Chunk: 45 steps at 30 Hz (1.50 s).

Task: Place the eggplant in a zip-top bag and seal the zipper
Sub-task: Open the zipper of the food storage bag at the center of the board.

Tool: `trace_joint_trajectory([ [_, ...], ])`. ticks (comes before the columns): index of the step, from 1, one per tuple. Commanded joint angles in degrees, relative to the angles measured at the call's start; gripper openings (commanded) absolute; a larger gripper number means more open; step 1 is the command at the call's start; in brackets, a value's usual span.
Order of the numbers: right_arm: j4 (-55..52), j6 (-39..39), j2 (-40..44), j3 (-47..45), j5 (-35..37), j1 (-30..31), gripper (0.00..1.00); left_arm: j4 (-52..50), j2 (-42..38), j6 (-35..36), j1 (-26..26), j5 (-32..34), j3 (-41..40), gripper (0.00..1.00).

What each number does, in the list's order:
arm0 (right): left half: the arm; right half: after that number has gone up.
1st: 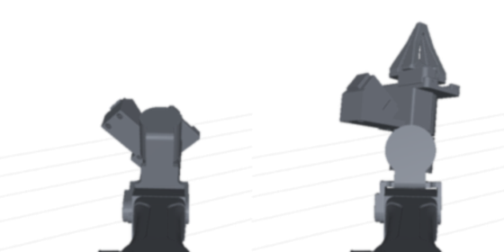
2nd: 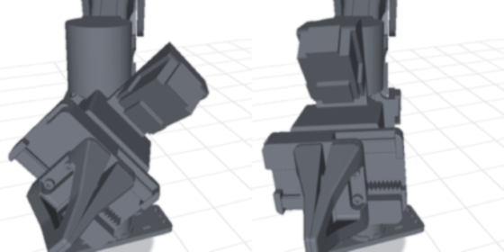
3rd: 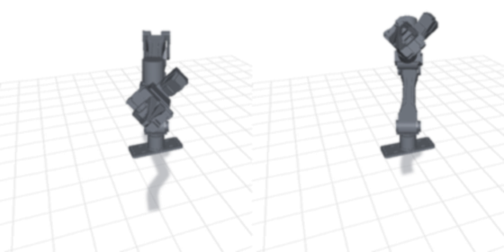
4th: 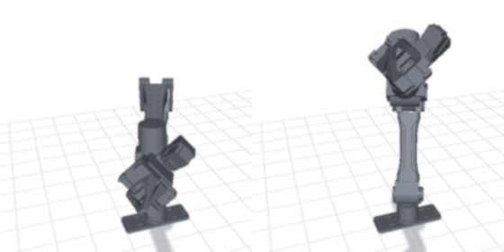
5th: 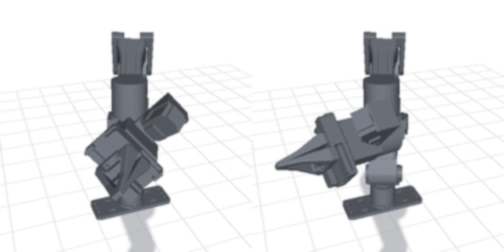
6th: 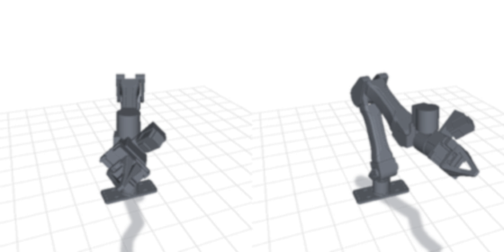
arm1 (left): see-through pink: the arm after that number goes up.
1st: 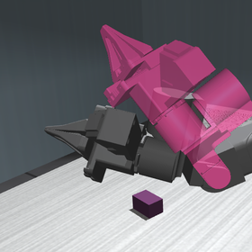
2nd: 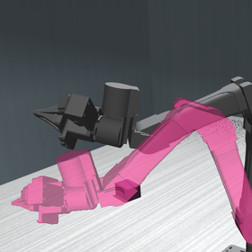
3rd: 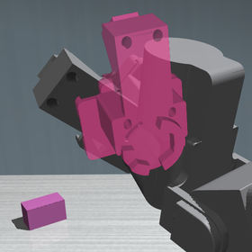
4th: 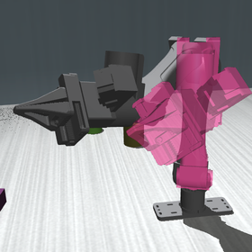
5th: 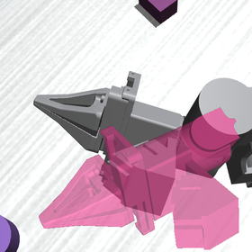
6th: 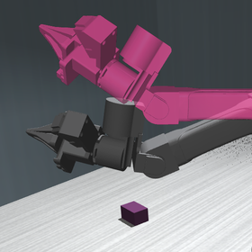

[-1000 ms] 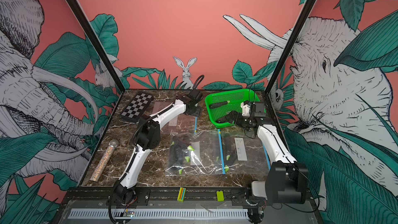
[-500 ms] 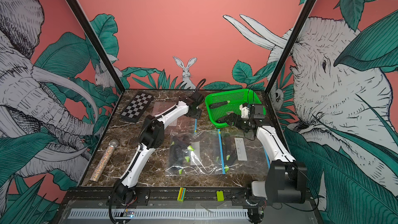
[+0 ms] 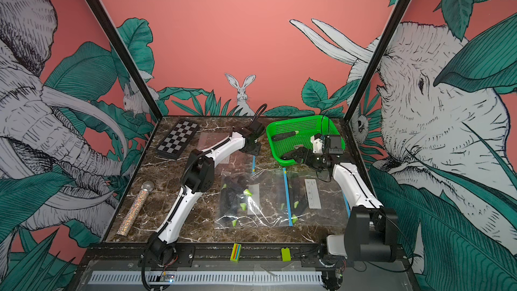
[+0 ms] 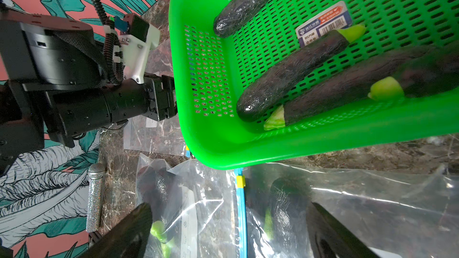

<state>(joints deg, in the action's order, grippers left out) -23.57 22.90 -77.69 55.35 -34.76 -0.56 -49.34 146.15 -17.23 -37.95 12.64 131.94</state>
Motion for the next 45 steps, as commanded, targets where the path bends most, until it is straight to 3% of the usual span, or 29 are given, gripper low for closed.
trace_joint_trajectory([
  [1,0.6,-1.3,0.0,0.3,-0.2,-0.2,0.94,-0.6,-0.1,0.5,0.5,0.4,1.2,0.54],
  [23,-0.6,-2.0,1.3,-0.4,0.8,-0.3,0.94,2.5,-1.5,0.3,0.9,-1.1,-3.4,0.35],
  [35,-1.5,-2.6,1.7,0.3,1.3,-0.3,0.94,2.6,-4.9,1.2,0.8,0.6,-5.4,0.07],
  [40,-2.6,-3.2,2.1,1.0,2.1,-0.3,0.94,2.3,-7.8,1.4,0.8,0.8,-6.2,0.00],
  [45,-1.8,-3.4,3.3,1.0,0.3,0.0,0.94,2.5,-11.3,1.4,0.7,1.0,-7.2,0.00],
])
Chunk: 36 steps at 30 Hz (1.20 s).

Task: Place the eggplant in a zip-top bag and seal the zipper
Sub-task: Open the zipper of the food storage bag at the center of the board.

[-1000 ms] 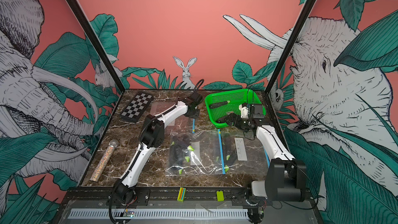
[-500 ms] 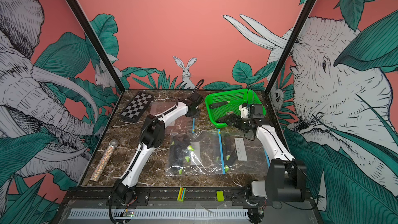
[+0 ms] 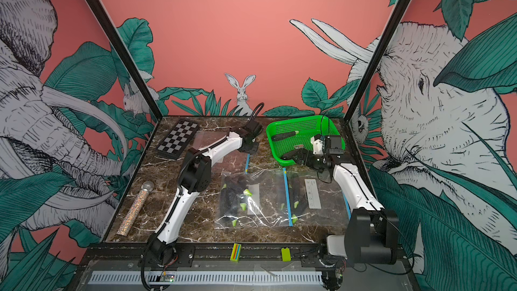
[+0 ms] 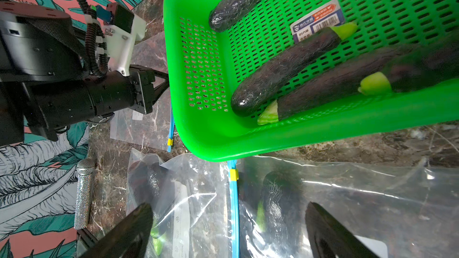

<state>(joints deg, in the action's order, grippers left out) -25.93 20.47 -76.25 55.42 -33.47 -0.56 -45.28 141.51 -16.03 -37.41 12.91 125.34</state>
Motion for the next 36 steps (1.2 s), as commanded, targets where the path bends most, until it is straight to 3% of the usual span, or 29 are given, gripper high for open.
trace_joint_trajectory([
  [1,0.8,-0.8,2.0,0.8,-1.3,0.4,0.93,-1.6,-7.5,0.2,0.2,0.8,-0.9,0.00],
  [9,4.7,2.0,0.3,2.9,-1.5,8.1,0.86,-2.3,-13.6,0.0,0.1,1.3,-3.8,0.00],
  [15,9.0,6.1,-6.0,9.5,-1.9,16.4,0.83,-2.0,-20.1,-1.0,0.0,1.3,-7.9,0.00],
  [22,17.4,12.6,-14.8,15.5,-3.6,21.7,0.63,-0.3,-27.1,-2.6,-0.2,-0.6,-14.1,0.00],
  [36,16.3,15.7,-28.4,30.7,0.5,28.7,0.61,4.6,-36.4,-4.8,-0.6,-3.6,-23.6,0.00],
])
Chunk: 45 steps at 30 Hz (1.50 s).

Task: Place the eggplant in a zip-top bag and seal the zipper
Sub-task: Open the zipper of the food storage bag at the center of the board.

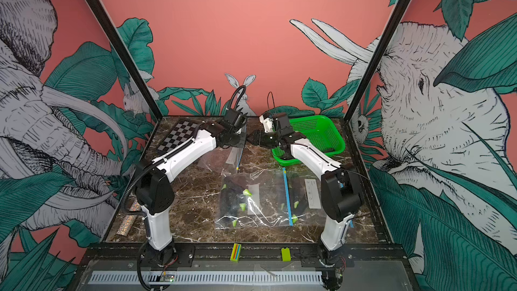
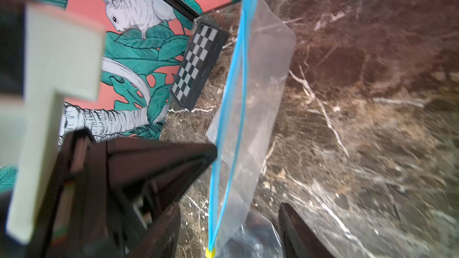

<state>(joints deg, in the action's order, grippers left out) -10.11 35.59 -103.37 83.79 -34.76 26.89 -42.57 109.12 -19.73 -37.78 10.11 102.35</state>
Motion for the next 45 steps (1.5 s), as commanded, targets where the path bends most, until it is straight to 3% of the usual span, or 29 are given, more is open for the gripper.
trace_joint_trajectory([
  [1,-0.1,0.5,-2.1,3.1,2.4,1.6,0.61,2.1,-4.2,-1.1,-0.2,-1.1,-0.7,0.00],
  [8,-1.9,0.2,-5.6,4.7,5.5,2.7,0.57,2.3,-5.5,-0.2,-0.2,-1.6,-0.6,0.00],
  [13,-1.2,0.3,-6.2,4.2,6.9,2.9,0.45,2.2,-5.9,0.2,-0.2,-2.0,-0.5,0.00],
  [19,-1.2,-0.3,-6.5,4.2,8.0,2.9,0.29,2.7,-6.7,-0.3,-0.2,-3.1,-0.8,0.00],
  [25,0.8,-0.1,-5.0,2.3,8.3,2.9,0.00,2.3,-7.0,0.1,-0.2,-2.0,-1.1,0.00],
  [33,1.1,-0.5,-2.1,2.0,8.2,3.7,0.00,2.7,-6.7,0.1,-0.2,-0.7,-3.3,0.01],
  [37,0.6,-0.8,-0.7,2.3,8.7,4.3,0.00,2.8,-6.9,0.3,-0.1,-0.1,-4.0,0.18],
  [42,0.3,-0.5,0.3,2.6,8.3,4.5,0.00,2.6,-6.6,0.7,-0.2,0.4,-4.2,0.29],
  [45,0.2,-0.2,0.6,2.5,7.8,4.5,0.00,2.8,-6.9,0.7,-0.2,0.7,-4.5,0.29],
])
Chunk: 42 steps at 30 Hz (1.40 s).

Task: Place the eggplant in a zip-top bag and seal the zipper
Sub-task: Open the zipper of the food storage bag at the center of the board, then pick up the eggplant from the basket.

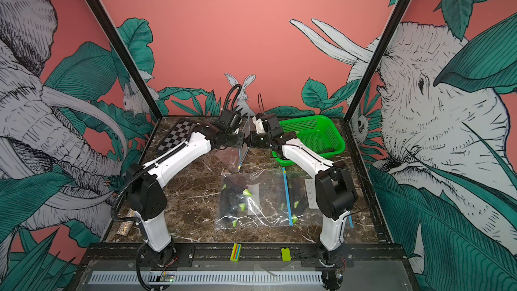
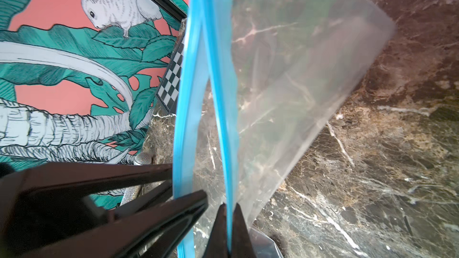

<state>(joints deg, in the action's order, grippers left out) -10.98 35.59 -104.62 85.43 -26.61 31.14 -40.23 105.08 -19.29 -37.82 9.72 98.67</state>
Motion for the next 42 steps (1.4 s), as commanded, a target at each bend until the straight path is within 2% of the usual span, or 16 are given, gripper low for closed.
trace_joint_trajectory([
  [1,1.1,-0.3,2.0,0.8,-0.3,0.3,0.00,0.5,-3.0,0.3,-0.1,1.3,-1.0,0.29],
  [2,0.9,-0.4,2.1,0.7,0.0,0.3,0.00,0.4,-3.1,0.4,0.0,1.5,-0.9,0.29],
  [8,-1.9,-1.8,2.5,1.1,0.2,0.0,0.00,-0.3,-5.0,1.5,0.2,3.0,-1.0,0.01],
  [19,-7.2,-4.1,5.5,1.5,-1.2,-1.2,0.00,-3.4,-8.6,3.9,0.3,8.9,0.4,0.00],
  [23,-7.0,-3.7,7.6,1.1,-4.2,-1.8,0.15,-4.4,-9.4,4.1,0.3,10.3,0.7,0.00],
  [25,-7.7,-3.7,9.5,0.9,-5.7,-2.2,0.30,-4.7,-9.7,4.1,0.3,10.9,0.8,0.00],
  [28,-8.5,-3.3,12.5,0.5,-8.6,-3.1,0.47,-6.1,-10.0,4.2,0.3,12.2,1.6,0.00],
  [32,-12.6,-3.8,19.0,0.2,-10.0,-5.2,0.59,-7.7,-10.5,4.4,0.2,14.2,3.2,0.00],
  [35,-17.7,-3.8,22.8,-0.6,-8.1,-8.7,0.69,-8.6,-11.2,4.5,0.6,15.2,4.3,0.00],
  [40,-24.1,-4.4,25.1,-2.7,-5.1,-20.1,0.82,-10.7,-12.7,4.8,0.9,16.4,5.8,0.00],
  [42,-26.0,-5.5,23.1,-1.8,-4.6,-23.8,0.83,-12.1,-13.4,5.2,0.9,17.5,6.5,0.00],
])
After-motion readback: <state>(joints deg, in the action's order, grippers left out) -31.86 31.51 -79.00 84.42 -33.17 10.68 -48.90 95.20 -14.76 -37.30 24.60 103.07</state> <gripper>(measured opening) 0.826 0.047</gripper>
